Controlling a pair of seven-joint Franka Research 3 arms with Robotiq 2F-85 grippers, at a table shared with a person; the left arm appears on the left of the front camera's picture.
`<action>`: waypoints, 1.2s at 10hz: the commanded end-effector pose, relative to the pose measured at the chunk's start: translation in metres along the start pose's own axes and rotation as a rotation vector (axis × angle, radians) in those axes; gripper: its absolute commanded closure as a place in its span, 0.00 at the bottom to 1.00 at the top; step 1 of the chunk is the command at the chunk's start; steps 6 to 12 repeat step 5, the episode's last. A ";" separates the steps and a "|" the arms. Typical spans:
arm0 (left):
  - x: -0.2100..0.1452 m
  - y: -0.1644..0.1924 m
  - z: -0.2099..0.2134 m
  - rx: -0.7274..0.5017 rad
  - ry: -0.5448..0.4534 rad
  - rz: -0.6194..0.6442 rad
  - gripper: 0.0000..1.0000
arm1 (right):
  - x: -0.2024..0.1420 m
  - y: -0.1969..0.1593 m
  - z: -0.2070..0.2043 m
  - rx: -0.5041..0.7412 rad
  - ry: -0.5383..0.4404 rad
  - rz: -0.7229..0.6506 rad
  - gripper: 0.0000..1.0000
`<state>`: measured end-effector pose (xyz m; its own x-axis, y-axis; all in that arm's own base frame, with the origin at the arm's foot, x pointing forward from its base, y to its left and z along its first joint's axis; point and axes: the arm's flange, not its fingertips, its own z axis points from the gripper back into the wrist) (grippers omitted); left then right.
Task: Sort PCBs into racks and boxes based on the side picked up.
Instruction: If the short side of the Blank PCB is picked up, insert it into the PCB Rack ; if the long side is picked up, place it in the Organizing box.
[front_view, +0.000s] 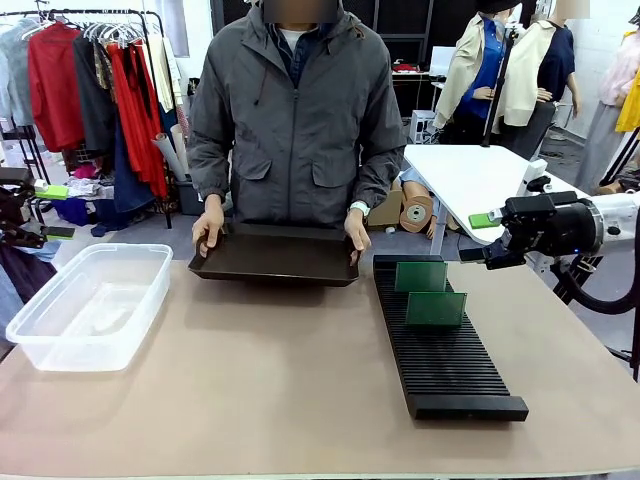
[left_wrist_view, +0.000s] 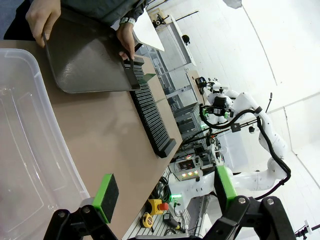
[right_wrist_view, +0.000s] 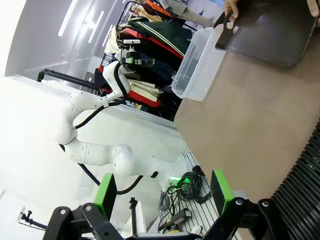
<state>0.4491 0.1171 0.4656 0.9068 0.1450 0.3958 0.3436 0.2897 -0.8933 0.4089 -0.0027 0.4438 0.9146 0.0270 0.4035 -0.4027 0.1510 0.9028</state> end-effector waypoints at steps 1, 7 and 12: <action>0.000 -0.002 0.001 0.002 0.000 0.009 0.00 | -0.001 0.001 -0.001 -0.003 0.000 -0.001 0.00; 0.000 -0.002 0.001 0.002 0.000 0.009 0.00 | -0.001 0.001 -0.001 -0.003 0.000 -0.001 0.00; 0.000 -0.002 0.001 0.002 0.000 0.009 0.00 | -0.001 0.001 -0.001 -0.003 0.000 -0.001 0.00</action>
